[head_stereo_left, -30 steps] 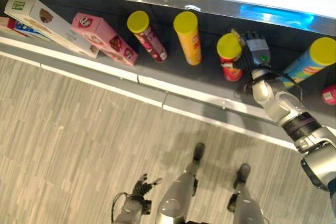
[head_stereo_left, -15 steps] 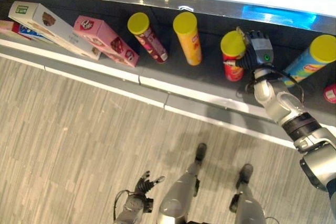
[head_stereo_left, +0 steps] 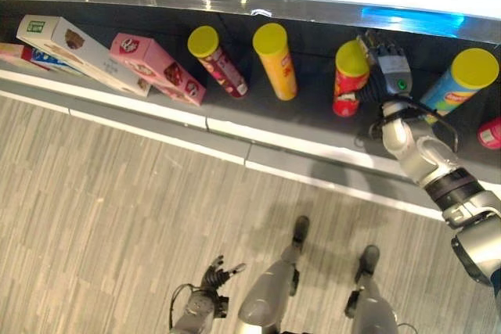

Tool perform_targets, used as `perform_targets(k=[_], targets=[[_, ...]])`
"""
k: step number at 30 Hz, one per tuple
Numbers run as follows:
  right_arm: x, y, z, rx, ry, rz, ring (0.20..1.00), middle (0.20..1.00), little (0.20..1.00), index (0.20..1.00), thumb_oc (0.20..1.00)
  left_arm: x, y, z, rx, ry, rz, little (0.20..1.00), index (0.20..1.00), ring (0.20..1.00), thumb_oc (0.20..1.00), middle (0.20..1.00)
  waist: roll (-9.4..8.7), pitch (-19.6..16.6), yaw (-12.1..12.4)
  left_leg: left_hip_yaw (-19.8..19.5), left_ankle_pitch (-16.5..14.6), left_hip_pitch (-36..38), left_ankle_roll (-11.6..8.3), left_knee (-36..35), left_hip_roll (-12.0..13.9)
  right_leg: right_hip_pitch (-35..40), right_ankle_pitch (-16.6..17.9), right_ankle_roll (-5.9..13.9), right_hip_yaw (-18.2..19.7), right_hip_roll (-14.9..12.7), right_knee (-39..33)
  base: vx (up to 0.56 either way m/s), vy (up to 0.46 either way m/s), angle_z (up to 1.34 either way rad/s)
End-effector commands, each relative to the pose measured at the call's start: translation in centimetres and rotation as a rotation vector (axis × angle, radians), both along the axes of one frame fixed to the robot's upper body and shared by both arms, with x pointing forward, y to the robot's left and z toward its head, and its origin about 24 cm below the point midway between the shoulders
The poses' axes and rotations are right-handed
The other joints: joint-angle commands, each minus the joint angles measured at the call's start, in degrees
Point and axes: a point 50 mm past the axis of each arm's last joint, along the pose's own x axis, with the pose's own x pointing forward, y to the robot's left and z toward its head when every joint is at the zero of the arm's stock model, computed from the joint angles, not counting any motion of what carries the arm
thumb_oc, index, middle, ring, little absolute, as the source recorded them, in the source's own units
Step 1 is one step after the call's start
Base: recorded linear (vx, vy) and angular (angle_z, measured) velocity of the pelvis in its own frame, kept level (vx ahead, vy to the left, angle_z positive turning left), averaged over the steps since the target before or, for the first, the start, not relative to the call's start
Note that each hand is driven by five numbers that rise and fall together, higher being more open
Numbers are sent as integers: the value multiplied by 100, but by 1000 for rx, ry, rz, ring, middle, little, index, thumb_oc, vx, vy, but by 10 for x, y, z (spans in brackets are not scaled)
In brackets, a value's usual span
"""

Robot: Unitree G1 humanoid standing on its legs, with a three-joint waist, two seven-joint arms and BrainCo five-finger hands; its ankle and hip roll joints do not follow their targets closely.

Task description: Put the goods on the table back onto the shelves and tidy them up.

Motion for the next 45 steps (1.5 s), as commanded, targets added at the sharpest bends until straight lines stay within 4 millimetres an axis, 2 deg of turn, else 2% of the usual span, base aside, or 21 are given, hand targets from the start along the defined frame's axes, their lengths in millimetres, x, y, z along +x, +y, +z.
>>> perform_targets(k=[1,4,6,9,11,12,14,17,19,25,27,29,31,32,34,36,37,39,41,43,45], targets=[[-15,16,33,-14,-159,105,1000,1000,1000,1000,1000,-6,8,-6,61,65,-21,1000,1000,1000,1000,1000,-341,-339,-45,423,-378,85,-493,41,368,-89,63,342,225,-638,371,0,0,0],[-32,16,38,9,-207,159,1000,1000,1000,1000,1000,-11,11,-9,73,102,-10,1000,1000,1000,1000,1000,-448,-422,-153,474,-407,145,-500,41,416,-43,54,347,208,-639,384,0,0,0],[-42,16,31,44,-181,202,1000,1000,1000,1000,1000,-16,14,-11,78,133,-4,1000,1000,1000,1000,1000,-522,-494,-249,514,-450,222,-487,41,440,11,34,340,218,-631,406,0,0,0],[-57,14,-3,207,34,348,1000,1000,1000,1000,1000,-24,22,-14,99,184,3,1000,1000,1000,1000,1000,-697,-621,-439,609,-543,419,-450,41,463,113,36,348,259,-613,426,11,8,0],[-63,12,-13,282,103,397,1000,1000,1000,1000,1000,-27,25,-15,105,197,0,1000,1000,1000,1000,1000,-755,-659,-468,640,-579,481,-436,41,459,155,38,354,272,-617,423,34,22,-2],[-70,10,-26,363,214,470,1000,1000,1000,1000,1000,-30,28,-15,116,210,-14,1000,1000,1000,1000,1000,-812,-708,-534,690,-611,559,-416,41,460,199,42,364,294,-621,427,64,102,-13],[-103,-11,-108,732,683,600,1000,1000,1000,1000,1000,-33,41,-14,131,237,-30,1000,1000,1000,1000,1000,-997,-911,-935,996,-801,950,-310,41,387,271,76,435,549,-655,545,88,229,-36],[-110,-16,-121,795,732,594,1000,1000,1000,1000,1000,-32,42,-14,131,238,-33,1000,1000,1000,1000,1000,-1027,-948,-1022,1092,-832,1023,-287,41,365,226,113,459,664,-662,622,34,152,-32],[-122,-20,-137,875,797,592,1000,1000,1000,1000,1000,-32,48,-13,136,244,-15,1000,1000,1000,1000,1000,-1131,-973,-1269,1353,-916,1206,-202,41,341,90,304,498,993,-648,746,1,160,-61],[-128,-28,-138,931,792,593,1000,1000,1000,1000,1000,-32,56,-11,153,255,-18,1000,1000,1000,1000,1000,-1231,-862,-1537,1970,-989,1460,-144,41,509,-208,494,507,1081,-508,989,-46,59,-95],[-130,-38,-137,949,777,568,1000,1000,1000,1000,1000,-30,57,-9,148,245,-18,1000,1000,1000,1000,1000,-1180,-895,-1604,2349,-951,1550,-170,41,732,-121,439,424,831,-643,1085,-75,-46,-83],[-130,-43,-137,949,775,554,1000,1000,1000,1000,1000,-30,57,-10,144,244,-16,1000,1000,1000,1000,1000,-1170,-937,-1603,2468,-936,1567,-182,41,798,-81,453,394,731,-719,1093,-43,-76,-82],[-129,-63,-140,954,755,452,1000,1000,1000,1000,1000,-30,55,-9,119,229,-9,1000,1000,1000,1000,1000,-1178,-1138,-1528,2909,-869,1648,-270,42,1011,182,666,412,187,-1168,1127,-36,-197,-124],[-132,-71,-143,953,745,406,1000,1000,1000,1000,1000,-30,55,-9,115,226,-4,1000,1000,1000,1000,1000,-1206,-1201,-1511,2991,-863,1649,-289,73,1042,238,782,432,97,-1257,1116,-1,-219,-97],[-136,-91,-151,939,737,272,1000,1000,1000,1000,1000,-34,57,-9,105,225,17,1000,1000,1000,1000,1000,-1235,-1335,-1478,3126,-907,1709,-428,108,1185,422,968,574,-81,-1399,1070,41,-265,-79],[-142,-117,-152,890,707,115,1000,1000,1000,1000,1000,-34,60,-8,104,213,35,1000,1000,1000,1000,1000,-1311,-1411,-1461,3276,-811,1736,-542,158,1346,531,1047,592,-159,-1406,960,-5,-301,-54],[-143,-118,-152,890,706,113,1000,1000,1000,1000,1000,-34,60,-8,104,214,34,1000,1000,1000,1000,1000,-1305,-1411,-1446,3282,-810,1741,-547,159,1354,534,1049,592,-154,-1398,955,-60,-349,-53],[-148,-144,-137,871,591,-1,1000,1000,1000,1000,1000,-33,63,-6,97,188,80,1000,1000,1000,1000,1000,-1331,-1460,-1457,3466,-732,1752,-706,336,1643,611,839,592,-222,-1184,739,-70,-386,-75],[-152,-158,-121,890,488,-34,1000,1000,1000,1000,1000,-37,61,-7,77,184,106,1000,1000,1000,1000,1000,-1284,-1472,-1465,3521,-613,1782,-860,433,1944,728,209,560,-316,-912,537,-24,-413,-70],[-159,-171,-103,877,387,-57,1000,1000,1000,1000,1000,-42,59,-9,49,184,142,1000,1000,1000,1000,1000,-1179,-1483,-1538,3571,-359,1815,-1042,579,2348,817,-149,410,-241,-490,431,6,-481,-49],[-162,-176,-88,869,301,-57,1000,1000,1000,1000,1000,-38,54,-9,26,160,144,1000,1000,1000,1000,1000,-1061,-1435,-1575,3520,-106,1825,-1101,752,2655,929,-450,175,-182,-74,380,18,-412,-39]])
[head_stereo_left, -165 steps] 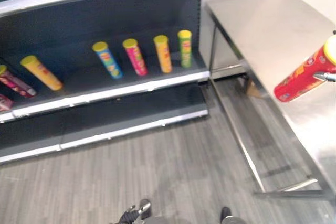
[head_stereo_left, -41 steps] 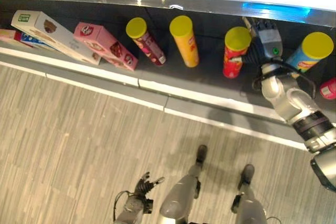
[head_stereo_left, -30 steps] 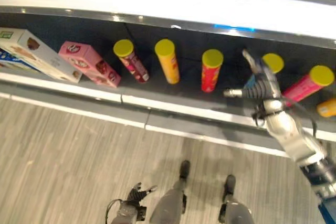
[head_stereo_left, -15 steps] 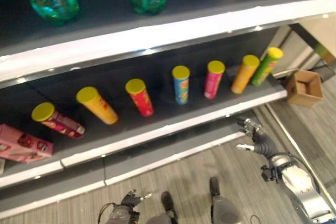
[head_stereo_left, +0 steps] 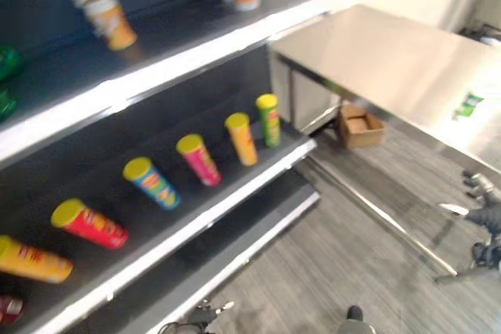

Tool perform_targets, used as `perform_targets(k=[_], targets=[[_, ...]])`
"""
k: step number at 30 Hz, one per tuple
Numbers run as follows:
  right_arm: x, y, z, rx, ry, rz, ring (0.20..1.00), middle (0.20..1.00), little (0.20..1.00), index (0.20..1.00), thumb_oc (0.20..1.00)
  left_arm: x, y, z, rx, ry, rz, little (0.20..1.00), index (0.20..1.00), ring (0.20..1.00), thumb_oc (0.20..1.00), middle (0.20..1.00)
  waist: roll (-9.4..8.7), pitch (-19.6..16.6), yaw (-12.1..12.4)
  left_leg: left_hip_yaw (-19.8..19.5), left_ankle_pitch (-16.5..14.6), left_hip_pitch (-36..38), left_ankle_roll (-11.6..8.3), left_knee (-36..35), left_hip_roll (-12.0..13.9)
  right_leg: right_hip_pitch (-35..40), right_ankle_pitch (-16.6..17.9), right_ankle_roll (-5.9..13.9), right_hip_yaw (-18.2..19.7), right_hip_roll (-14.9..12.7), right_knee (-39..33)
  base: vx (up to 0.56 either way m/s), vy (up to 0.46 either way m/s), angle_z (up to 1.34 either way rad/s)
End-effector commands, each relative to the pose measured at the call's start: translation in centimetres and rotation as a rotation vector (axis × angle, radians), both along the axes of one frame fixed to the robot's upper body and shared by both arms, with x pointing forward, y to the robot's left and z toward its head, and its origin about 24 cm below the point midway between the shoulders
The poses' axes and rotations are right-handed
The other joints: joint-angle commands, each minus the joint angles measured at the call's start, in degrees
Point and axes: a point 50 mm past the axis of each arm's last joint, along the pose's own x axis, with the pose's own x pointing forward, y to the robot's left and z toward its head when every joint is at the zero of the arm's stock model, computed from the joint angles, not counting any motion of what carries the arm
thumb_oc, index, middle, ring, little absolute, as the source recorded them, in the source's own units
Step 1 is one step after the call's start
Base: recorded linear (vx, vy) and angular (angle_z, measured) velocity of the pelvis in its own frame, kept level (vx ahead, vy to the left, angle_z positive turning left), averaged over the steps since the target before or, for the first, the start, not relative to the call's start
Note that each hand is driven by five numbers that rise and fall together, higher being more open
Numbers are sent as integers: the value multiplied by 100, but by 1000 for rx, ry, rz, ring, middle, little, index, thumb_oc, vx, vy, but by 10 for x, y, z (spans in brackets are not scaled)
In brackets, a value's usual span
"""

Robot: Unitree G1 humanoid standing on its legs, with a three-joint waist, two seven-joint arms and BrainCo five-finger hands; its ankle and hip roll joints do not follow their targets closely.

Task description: Put the goods on the table back onto the shelves and tidy them up.

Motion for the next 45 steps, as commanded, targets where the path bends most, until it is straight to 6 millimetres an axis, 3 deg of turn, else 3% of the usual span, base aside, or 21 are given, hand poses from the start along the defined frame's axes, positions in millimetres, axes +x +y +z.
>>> perform_targets(k=[1,3,4,5,6,7,8,9,10,14,19,24,27,28,29,31,34,36,39,42,45], targets=[[9,14,48,-26,-320,26,1000,1000,1000,1000,1000,17,33,14,64,-74,57,1000,1000,1000,1000,1000,-407,302,95,-298,161,-154,-550,57,214,632,-438,-101,-45,218,-512,6,-346,-45],[10,13,54,-44,-350,8,1000,1000,1000,1000,1000,19,29,14,56,-82,57,1000,1000,1000,1000,1000,-362,372,95,-400,348,-184,-546,235,300,732,-485,-193,-27,368,-573,-54,-272,-32],[14,14,59,-62,-378,-6,1000,1000,1000,1000,1000,23,25,16,47,-106,57,1000,1000,1000,1000,1000,-430,499,180,-745,272,-383,-251,612,41,729,-463,-351,36,472,-648,-111,-188,-24],[14,14,59,-62,-379,-6,1000,1000,1000,1000,1000,24,26,16,47,-106,57,1000,1000,1000,1000,1000,-433,496,163,-769,250,-420,-242,653,40,728,-458,-347,21,465,-654,-101,-407,-33],[20,17,63,-90,-392,-6,1000,1000,1000,1000,1000,19,22,14,44,-103,58,1000,1000,1000,1000,1000,-600,577,392,-1751,-484,-831,75,914,-875,716,-413,-398,271,475,-703,2,-205,-33],[20,17,63,-89,-393,-5,1000,1000,1000,1000,1000,19,23,14,45,-103,59,1000,1000,1000,1000,1000,-617,559,375,-1759,-490,-875,100,940,-902,694,-404,-383,260,447,-704,51,-290,-53],[23,18,65,-99,-401,-5,1000,1000,1000,1000,1000,15,20,12,36,-92,60,1000,1000,1000,1000,1000,-630,589,493,-2086,-770,-931,187,858,-1304,732,-413,-407,403,526,-706,79,-126,-85],[24,18,64,-105,-396,-14,1000,1000,1000,1000,1000,12,20,10,34,-85,63,1000,1000,1000,1000,1000,-624,590,545,-2233,-807,-942,250,713,-1528,741,-403,-401,503,584,-721,204,-195,-113],[25,16,63,-108,-399,-35,1000,1000,1000,1000,1000,4,17,6,33,-48,50,1000,1000,1000,1000,1000,-566,559,649,-2452,-661,-1131,304,443,-1870,764,-405,-421,648,699,-726,226,-149,-116],[28,17,64,-100,-429,-65,1000,1000,1000,1000,1000,-3,18,4,42,-16,51,1000,1000,1000,1000,1000,-478,588,809,-2476,-240,-1714,244,-112,-2224,941,-511,-460,857,962,-739,166,-93,-80],[37,26,62,-107,-425,-53,1000,1000,1000,1000,1000,-12,16,0,41,9,76,1000,1000,1000,1000,1000,-309,592,923,-2374,89,-1497,257,-527,-2240,1261,-760,-522,1053,1188,-700,244,39,-14],[41,29,57,-127,-377,-32,1000,1000,1000,1000,1000,-20,15,-2,32,29,113,1000,1000,1000,1000,1000,-375,342,972,-2076,-68,-1072,432,-562,-2277,1402,-1084,-438,1046,913,-154,227,147,-52],[45,30,59,-145,-376,-34,1000,1000,1000,1000,1000,-16,15,-1,29,16,107,1000,1000,1000,1000,1000,-392,342,960,-1963,-326,-654,691,-678,-2382,818,-1048,-131,880,608,1515,138,151,-39],[45,30,59,-145,-376,-34,1000,1000,1000,1000,1000,-16,15,-1,29,16,107,1000,1000,1000,1000,1000,-396,340,961,-1961,-325,-657,692,-677,-2386,809,-1056,-130,883,603,1530,74,104,-17],[44,28,58,-156,-373,-54,1000,1000,1000,1000,1000,-13,18,1,43,14,96,1000,1000,1000,1000,1000,-418,413,914,-2012,-434,-463,753,-702,-2465,450,-776,-12,821,429,2194,79,78,-10],[42,25,59,-157,-375,-67,1000,1000,1000,1000,1000,-10,18,1,51,11,83,1000,1000,1000,1000,1000,-414,406,925,-2120,-547,-391,715,-736,-2492,311,-705,-51,643,114,1981,98,30,31],[37,18,63,-161,-393,-97,1000,1000,1000,1000,1000,-7,17,1,56,12,52,1000,1000,1000,1000,1000,-362,362,838,-2323,-596,-433,641,-753,-2490,231,-605,-90,555,-3,1471,77,-65,47],[30,5,63,-160,-396,-162,1000,1000,1000,1000,1000,-6,16,1,59,23,31,1000,1000,1000,1000,1000,-380,409,620,-2645,-697,-337,574,-753,-2527,-168,-282,-54,1191,118,579,147,-110,81],[25,-2,60,-153,-385,-203,1000,1000,1000,1000,1000,-9,20,1,69,34,31,1000,1000,1000,1000,1000,-440,471,505,-2879,-820,-169,529,-753,-2546,-452,95,40,1720,200,107,121,-81,75],[22,-7,54,-152,-352,-218,1000,1000,1000,1000,1000,-13,25,1,80,50,28,1000,1000,1000,1000,1000,-548,529,401,-3157,-917,10,535,-753,-2631,-578,391,130,2054,265,-53,143,-93,78],[15,-14,47,-174,-297,-240,1000,1000,1000,1000,1000,-18,29,1,90,62,24,1000,1000,1000,1000,1000,-704,449,419,-3316,-1043,168,543,-749,-2743,-280,371,159,2075,192,-171,119,-83,58]])
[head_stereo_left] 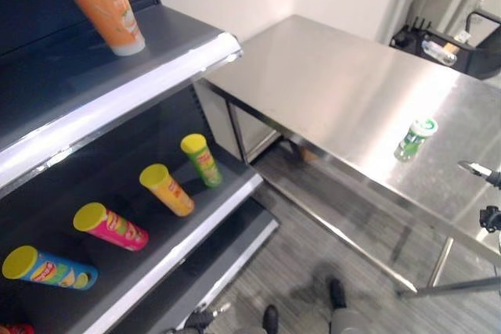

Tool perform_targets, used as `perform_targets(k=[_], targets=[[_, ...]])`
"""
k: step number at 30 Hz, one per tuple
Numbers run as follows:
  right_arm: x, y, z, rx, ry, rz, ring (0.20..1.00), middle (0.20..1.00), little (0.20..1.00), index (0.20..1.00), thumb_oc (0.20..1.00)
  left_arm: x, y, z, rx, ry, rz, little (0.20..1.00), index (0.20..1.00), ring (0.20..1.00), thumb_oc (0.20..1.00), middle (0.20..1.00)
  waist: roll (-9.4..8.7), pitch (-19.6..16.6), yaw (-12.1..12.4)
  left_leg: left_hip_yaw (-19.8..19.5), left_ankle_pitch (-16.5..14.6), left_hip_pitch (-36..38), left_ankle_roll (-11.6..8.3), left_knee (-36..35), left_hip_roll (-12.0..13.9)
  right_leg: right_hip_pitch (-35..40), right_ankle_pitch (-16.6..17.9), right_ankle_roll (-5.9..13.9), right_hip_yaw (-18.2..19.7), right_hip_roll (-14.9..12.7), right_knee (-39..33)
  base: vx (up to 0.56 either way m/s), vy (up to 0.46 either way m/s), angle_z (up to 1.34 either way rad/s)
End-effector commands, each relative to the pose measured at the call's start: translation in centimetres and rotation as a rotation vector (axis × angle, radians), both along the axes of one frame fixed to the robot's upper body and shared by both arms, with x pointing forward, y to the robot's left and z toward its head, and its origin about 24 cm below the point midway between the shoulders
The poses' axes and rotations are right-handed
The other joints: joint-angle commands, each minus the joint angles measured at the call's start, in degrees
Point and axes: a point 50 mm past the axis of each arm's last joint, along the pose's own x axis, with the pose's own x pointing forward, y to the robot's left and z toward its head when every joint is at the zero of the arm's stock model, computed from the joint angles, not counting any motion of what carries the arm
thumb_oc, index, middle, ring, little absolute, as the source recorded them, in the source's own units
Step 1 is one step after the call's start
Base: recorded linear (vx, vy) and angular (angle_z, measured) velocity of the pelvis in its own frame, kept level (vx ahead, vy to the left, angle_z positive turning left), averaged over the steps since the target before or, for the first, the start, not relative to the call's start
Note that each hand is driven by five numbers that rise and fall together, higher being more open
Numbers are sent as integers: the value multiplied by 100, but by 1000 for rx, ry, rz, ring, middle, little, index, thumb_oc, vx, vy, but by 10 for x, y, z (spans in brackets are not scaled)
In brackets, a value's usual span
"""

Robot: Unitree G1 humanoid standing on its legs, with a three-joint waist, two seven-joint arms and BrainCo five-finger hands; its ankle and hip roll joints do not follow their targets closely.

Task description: Put the goods on the table back onto the shelves and tidy them up.

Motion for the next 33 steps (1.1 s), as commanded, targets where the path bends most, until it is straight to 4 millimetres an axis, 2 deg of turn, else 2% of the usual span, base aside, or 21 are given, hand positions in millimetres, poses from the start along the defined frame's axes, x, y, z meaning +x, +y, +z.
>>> perform_targets(k=[1,3,11,18,24,25,28,33], targets=[[-5,-18,33,-78,-105,-62,1000,1000,1000,1000,1000,21,12,8,44,-62,-60,1000,1000,1000,1000,1000,-48,-61,-43,590,-192,8,-501,60,-4,-12,355,106,-86,-30,353,103,-161,88],[-8,-24,29,-91,-49,-68,1000,1000,1000,1000,1000,18,12,7,40,-50,-44,1000,1000,1000,1000,1000,-39,-181,-48,507,-201,25,-553,62,116,120,302,96,-155,52,246,91,-201,71],[-5,-24,21,-96,89,38,1000,1000,1000,1000,1000,4,9,3,9,-13,-35,1000,1000,1000,1000,1000,48,-374,-28,370,-188,18,-757,162,484,576,-31,-147,-573,245,87,59,-174,15],[-1,-4,27,-128,116,194,1000,1000,1000,1000,1000,-3,8,1,-1,12,-23,1000,1000,1000,1000,1000,104,-394,-39,405,-90,-5,-959,168,775,821,-249,-316,-823,434,-11,27,-141,18],[-5,3,30,-143,137,261,1000,1000,1000,1000,1000,2,6,2,-10,-1,-38,1000,1000,1000,1000,1000,129,-330,-121,503,-5,-143,-1058,221,896,848,-378,-394,-960,489,17,-21,-79,6],[-9,0,27,-142,157,252,1000,1000,1000,1000,1000,10,5,3,-13,-22,-50,1000,1000,1000,1000,1000,83,-242,-196,790,82,-332,-1092,390,930,871,-401,-413,-1088,425,40,-78,-25,19],[-6,2,17,-122,204,268,1000,1000,1000,1000,1000,10,0,2,-23,-17,-79,1000,1000,1000,1000,1000,114,-250,-209,1141,30,-344,-1036,445,939,875,-385,-398,-1129,411,56,-46,-13,53],[-2,1,11,-133,244,267,1000,1000,1000,1000,1000,10,-3,1,-28,-12,-107,1000,1000,1000,1000,1000,143,-295,-204,1299,14,-271,-1019,438,986,934,-426,-401,-1145,399,69,16,12,3]])
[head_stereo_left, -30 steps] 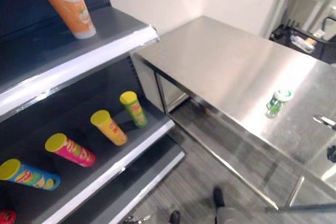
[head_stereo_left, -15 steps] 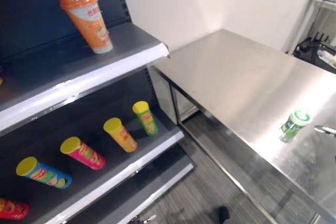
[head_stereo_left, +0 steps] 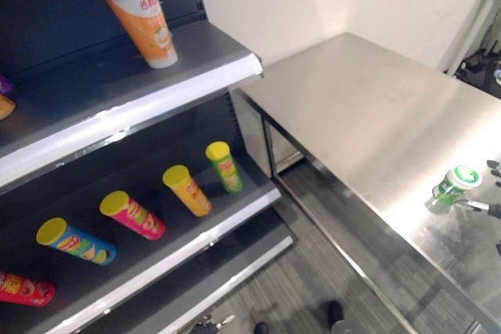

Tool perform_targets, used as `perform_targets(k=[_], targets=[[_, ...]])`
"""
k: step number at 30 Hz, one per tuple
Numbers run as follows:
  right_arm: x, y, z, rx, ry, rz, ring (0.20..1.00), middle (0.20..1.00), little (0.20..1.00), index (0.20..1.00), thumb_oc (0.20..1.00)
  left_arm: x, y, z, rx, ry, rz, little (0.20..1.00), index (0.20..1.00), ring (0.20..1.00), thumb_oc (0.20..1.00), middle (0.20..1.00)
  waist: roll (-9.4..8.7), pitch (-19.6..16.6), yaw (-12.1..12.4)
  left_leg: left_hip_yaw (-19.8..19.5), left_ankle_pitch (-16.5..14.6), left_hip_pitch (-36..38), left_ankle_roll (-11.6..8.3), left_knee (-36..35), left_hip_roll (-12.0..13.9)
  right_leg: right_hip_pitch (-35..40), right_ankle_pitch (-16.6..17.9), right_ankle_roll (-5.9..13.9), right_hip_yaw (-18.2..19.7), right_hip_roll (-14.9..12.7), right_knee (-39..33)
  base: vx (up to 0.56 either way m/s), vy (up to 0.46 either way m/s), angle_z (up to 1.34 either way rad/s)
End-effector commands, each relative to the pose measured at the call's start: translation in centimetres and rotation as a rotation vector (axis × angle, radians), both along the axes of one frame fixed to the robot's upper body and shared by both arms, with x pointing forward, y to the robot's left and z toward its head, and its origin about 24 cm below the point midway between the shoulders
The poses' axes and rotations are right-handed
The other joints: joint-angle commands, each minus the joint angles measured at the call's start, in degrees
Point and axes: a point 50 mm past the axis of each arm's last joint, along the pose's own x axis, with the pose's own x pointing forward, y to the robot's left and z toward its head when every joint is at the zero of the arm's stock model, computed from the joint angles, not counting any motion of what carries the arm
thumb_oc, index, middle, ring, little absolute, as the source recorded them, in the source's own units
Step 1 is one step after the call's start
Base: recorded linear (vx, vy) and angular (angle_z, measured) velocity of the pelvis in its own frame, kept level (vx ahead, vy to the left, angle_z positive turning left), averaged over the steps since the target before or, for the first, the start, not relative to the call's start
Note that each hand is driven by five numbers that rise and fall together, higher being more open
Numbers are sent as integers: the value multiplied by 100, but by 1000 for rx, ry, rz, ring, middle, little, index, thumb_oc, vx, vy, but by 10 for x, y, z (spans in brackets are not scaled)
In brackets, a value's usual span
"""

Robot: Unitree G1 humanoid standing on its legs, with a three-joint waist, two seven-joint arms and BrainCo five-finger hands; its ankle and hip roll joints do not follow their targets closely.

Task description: Put the goods on the table back onto the shelves and tidy them up.

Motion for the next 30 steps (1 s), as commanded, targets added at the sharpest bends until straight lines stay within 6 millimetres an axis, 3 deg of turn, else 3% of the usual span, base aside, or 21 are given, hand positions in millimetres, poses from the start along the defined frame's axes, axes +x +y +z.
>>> perform_targets(k=[1,9,19,20,25,27,28,29,30], targets=[[16,4,23,-50,-86,53,1000,1000,1000,1000,1000,12,18,5,56,-8,-64,1000,1000,1000,1000,1000,-332,-132,173,585,207,-53,-338,124,287,90,-592,21,127,159,351,17,26,-5],[29,6,16,-57,-83,24,1000,1000,1000,1000,1000,3,31,6,97,22,-35,1000,1000,1000,1000,1000,-317,-206,302,518,137,96,-278,54,210,150,-631,18,134,109,450,8,4,2],[37,4,12,-40,-71,15,1000,1000,1000,1000,1000,-6,31,4,99,48,-23,1000,1000,1000,1000,1000,-310,-233,408,453,158,197,-297,-43,203,199,-663,19,74,93,477,18,-3,4],[38,3,9,-40,-36,22,915,915,915,915,915,-6,31,4,96,51,-26,1000,1000,1000,1000,1000,-322,-233,422,433,175,188,-310,-53,206,195,-666,20,53,95,483,0,-17,9],[34,-4,8,-97,80,58,1000,1000,1000,1000,1000,-4,33,5,96,43,-19,1000,1000,1000,1000,1000,-348,-207,426,396,212,164,-348,-59,228,187,-670,15,9,96,485,-12,-19,5],[32,-7,9,-109,110,67,893,893,893,893,893,-4,34,5,97,45,-19,1000,1000,1000,1000,1000,-357,-195,427,395,223,156,-362,-55,237,185,-677,15,-8,97,492,0,0,0],[31,-9,9,-112,123,67,464,464,464,464,464,-4,34,5,95,46,-22,1000,1000,1000,1000,1000,-353,-192,426,391,223,155,-368,-51,242,184,-682,15,-19,97,497,0,0,0],[30,-10,9,-116,135,66,200,200,200,200,200,-4,34,5,94,45,-22,1000,1000,1000,1000,1000,-354,-191,427,394,223,153,-375,-46,250,185,-687,15,-23,98,499,0,0,0],[30,-11,9,-120,141,66,200,200,200,200,200,-4,34,5,93,45,-22,1000,1000,1000,1000,1000,-354,-189,426,394,221,157,-376,-46,255,189,-690,14,-25,101,495,0,0,0]])
